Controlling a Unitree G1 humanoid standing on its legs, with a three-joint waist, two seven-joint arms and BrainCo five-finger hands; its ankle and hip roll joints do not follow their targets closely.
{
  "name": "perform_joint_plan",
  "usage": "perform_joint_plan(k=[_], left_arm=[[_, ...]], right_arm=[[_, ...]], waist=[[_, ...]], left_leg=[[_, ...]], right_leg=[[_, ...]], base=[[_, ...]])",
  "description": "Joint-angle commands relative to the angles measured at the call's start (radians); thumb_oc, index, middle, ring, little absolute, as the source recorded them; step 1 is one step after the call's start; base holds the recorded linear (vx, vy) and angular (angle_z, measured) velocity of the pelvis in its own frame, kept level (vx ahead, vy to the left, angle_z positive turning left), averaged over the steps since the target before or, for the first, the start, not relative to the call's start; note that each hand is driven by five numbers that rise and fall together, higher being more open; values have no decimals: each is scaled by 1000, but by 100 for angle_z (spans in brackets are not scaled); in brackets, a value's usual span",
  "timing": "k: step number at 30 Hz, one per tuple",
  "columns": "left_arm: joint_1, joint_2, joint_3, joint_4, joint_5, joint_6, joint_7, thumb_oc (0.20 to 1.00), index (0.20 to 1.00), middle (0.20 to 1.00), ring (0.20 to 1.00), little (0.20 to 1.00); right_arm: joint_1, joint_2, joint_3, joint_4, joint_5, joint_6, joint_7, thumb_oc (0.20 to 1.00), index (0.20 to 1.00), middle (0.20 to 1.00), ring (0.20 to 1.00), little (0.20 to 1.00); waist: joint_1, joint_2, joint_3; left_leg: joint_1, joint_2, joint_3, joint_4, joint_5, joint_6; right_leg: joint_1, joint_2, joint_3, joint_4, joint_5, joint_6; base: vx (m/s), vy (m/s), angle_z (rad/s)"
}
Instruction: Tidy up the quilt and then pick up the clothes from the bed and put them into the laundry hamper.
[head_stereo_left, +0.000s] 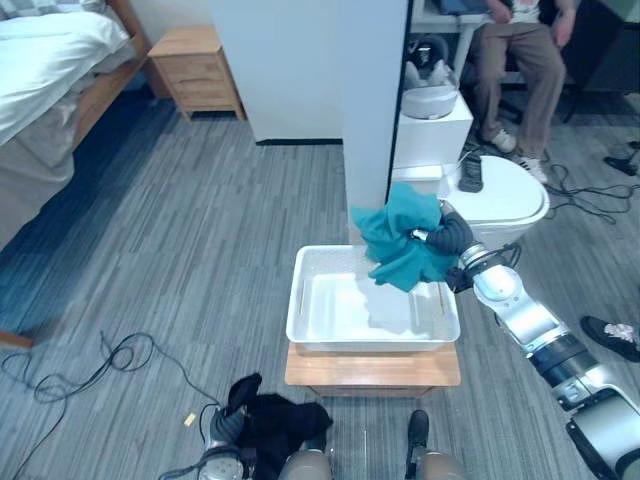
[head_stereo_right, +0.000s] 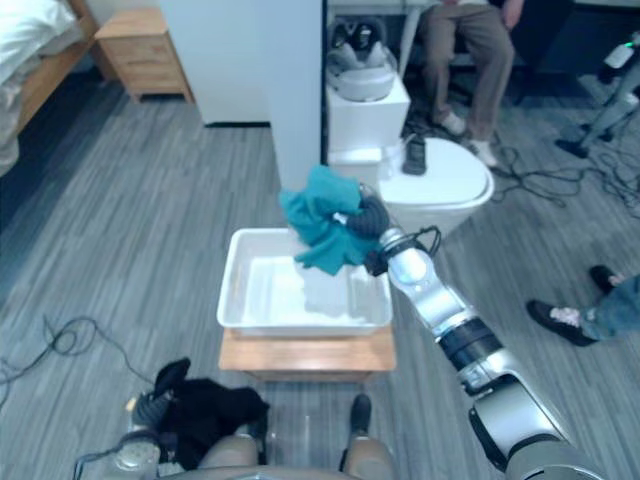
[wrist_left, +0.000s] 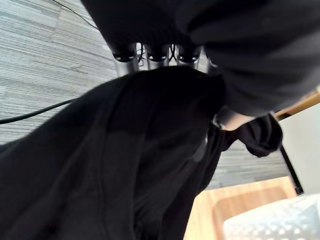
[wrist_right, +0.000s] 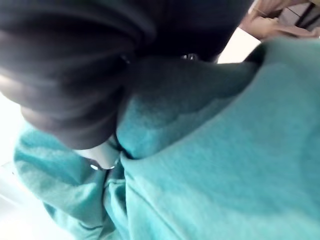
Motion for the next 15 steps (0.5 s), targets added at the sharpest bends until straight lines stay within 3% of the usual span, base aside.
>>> perform_joint_plan(k=[1,9,15], left_arm=[[-99,160,10,-201,58,-112,82,200,200,200,200,200],[-129,271,79,-516,192,-151,123,200,200,200,200,200],[-173,299,71,-697,195,-183,92,200,200,200,200,200]], right_arm=[[-75,11,-3,68,-48,-19,-53,1000,1000,1000,1000,1000],[23,-4,-43,105,-189,9,-94,1000,1000,1000,1000,1000],[169,-63,-83,17,-348,10,-116,1000,1000,1000,1000,1000]], waist=[[15,-7,33],[2,0,29],[-51,-1,21]], left_leg=[[31,2,7,1,-72,-47],[41,7,7,1,-75,-51],[73,16,38,1,-91,-50]], right_leg=[[71,-47,-4,1,-141,99],[86,-44,-7,1,-154,96],[96,-41,16,1,-160,97]], base=[[8,-42,25],[8,-26,5],[8,3,-9]])
